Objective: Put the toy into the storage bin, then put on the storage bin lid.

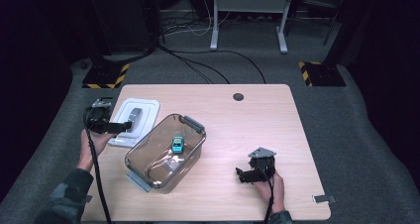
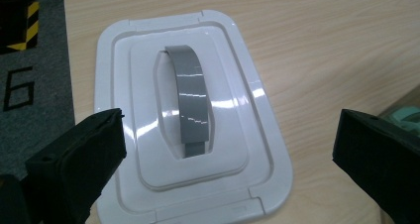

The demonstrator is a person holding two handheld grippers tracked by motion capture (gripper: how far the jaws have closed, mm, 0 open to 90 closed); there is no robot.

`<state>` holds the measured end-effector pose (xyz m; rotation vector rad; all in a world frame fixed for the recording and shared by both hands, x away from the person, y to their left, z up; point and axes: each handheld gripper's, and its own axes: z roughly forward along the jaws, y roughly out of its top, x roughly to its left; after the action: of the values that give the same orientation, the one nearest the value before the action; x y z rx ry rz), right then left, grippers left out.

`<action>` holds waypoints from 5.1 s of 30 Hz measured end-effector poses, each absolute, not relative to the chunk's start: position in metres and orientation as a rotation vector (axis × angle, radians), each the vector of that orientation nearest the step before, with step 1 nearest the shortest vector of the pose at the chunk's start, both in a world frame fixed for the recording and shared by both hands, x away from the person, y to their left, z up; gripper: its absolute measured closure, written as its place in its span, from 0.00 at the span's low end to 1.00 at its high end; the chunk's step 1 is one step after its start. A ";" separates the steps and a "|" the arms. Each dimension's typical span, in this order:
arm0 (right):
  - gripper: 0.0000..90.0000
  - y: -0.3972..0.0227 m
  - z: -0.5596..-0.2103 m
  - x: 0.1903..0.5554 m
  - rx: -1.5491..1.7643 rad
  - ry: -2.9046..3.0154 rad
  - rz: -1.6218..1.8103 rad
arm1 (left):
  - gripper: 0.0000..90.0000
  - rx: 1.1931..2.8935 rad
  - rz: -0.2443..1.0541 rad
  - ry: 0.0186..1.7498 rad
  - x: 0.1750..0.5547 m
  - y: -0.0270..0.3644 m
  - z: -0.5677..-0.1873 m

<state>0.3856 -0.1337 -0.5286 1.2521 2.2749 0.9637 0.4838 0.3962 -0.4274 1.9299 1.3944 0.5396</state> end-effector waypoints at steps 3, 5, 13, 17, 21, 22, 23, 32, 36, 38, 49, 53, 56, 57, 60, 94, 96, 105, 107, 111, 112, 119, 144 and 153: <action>0.02 -0.134 -0.529 0.386 1.252 2.274 0.964 | 0.00 1.945 0.532 1.402 0.490 0.396 -0.434; 0.02 -0.134 -0.529 0.386 1.252 2.274 0.964 | 0.00 1.949 0.533 1.413 0.495 0.395 -0.439; 0.02 -0.134 -0.529 0.386 1.251 2.275 0.965 | 0.00 1.961 0.536 1.470 0.515 0.394 -0.463; 0.02 -0.134 -0.529 0.386 1.252 2.275 0.965 | 0.00 1.967 0.549 1.484 0.525 0.391 -0.472; 0.02 -0.134 -0.529 0.386 1.253 2.274 0.965 | 0.13 1.971 0.580 1.502 0.531 0.388 -0.481; 0.02 -0.134 -0.529 0.386 1.256 2.272 0.966 | 0.16 1.975 0.573 1.503 0.532 0.389 -0.483; 0.02 -0.134 -0.529 0.386 1.256 2.272 0.966 | 0.17 1.965 0.574 1.516 0.534 0.390 -0.485; 0.02 -0.134 -0.529 0.386 1.256 2.272 0.966 | 0.33 1.900 0.580 1.571 0.541 0.395 -0.499; 0.03 -0.134 -0.529 0.386 1.256 2.272 0.966 | 0.40 1.903 0.613 1.552 0.544 0.389 -0.500; 0.03 -0.134 -0.529 0.386 1.256 2.272 0.966 | 0.46 1.901 0.635 1.539 0.544 0.385 -0.500; 0.03 -0.134 -0.529 0.386 1.251 2.272 0.967 | 0.74 1.967 0.726 1.504 0.545 0.372 -0.500; 0.03 -0.134 -0.529 0.386 1.249 2.273 0.967 | 0.74 1.968 0.705 1.496 0.544 0.375 -0.497; 0.03 -0.134 -0.529 0.386 1.249 2.273 0.967 | 0.74 1.947 0.699 1.491 0.541 0.378 -0.494; 0.03 -0.134 -0.529 0.386 1.248 2.273 0.967 | 0.74 1.944 0.692 1.479 0.539 0.380 -0.490; 0.03 -0.134 -0.529 0.386 1.249 2.273 0.966 | 0.74 1.942 0.689 1.463 0.536 0.381 -0.484; 0.03 -0.134 -0.529 0.386 1.249 2.272 0.965 | 0.74 1.990 0.729 1.241 0.495 0.382 -0.381; 0.03 -0.134 -0.529 0.386 1.249 2.272 0.965 | 0.74 1.997 0.732 1.229 0.493 0.381 -0.378; 0.03 -0.134 -0.529 0.386 1.249 2.272 0.965 | 0.74 1.995 0.724 1.163 0.479 0.372 -0.351; 0.03 -0.134 -0.529 0.386 1.249 2.272 0.965 | 0.74 1.992 0.721 1.153 0.477 0.371 -0.346; 0.03 -0.134 -0.529 0.386 1.249 2.272 0.965 | 0.74 1.985 0.703 1.145 0.472 0.368 -0.339; 0.03 -0.134 -0.529 0.386 1.249 2.272 0.965 | 0.74 1.986 0.698 1.142 0.471 0.367 -0.337; 0.03 -0.134 -0.529 0.386 1.249 2.271 0.965 | 0.74 1.994 0.678 1.108 0.462 0.359 -0.327; 0.03 -0.134 -0.529 0.386 1.249 2.271 0.964 | 0.74 2.040 0.594 0.975 0.430 0.322 -0.312; 0.03 -0.134 -0.529 0.386 1.248 2.271 0.965 | 0.74 2.067 0.570 0.936 0.421 0.310 -0.312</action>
<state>0.3859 -0.1339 -0.5286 1.2484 2.2714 0.9646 0.4206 0.3097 -0.3122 2.0668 0.9362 0.5696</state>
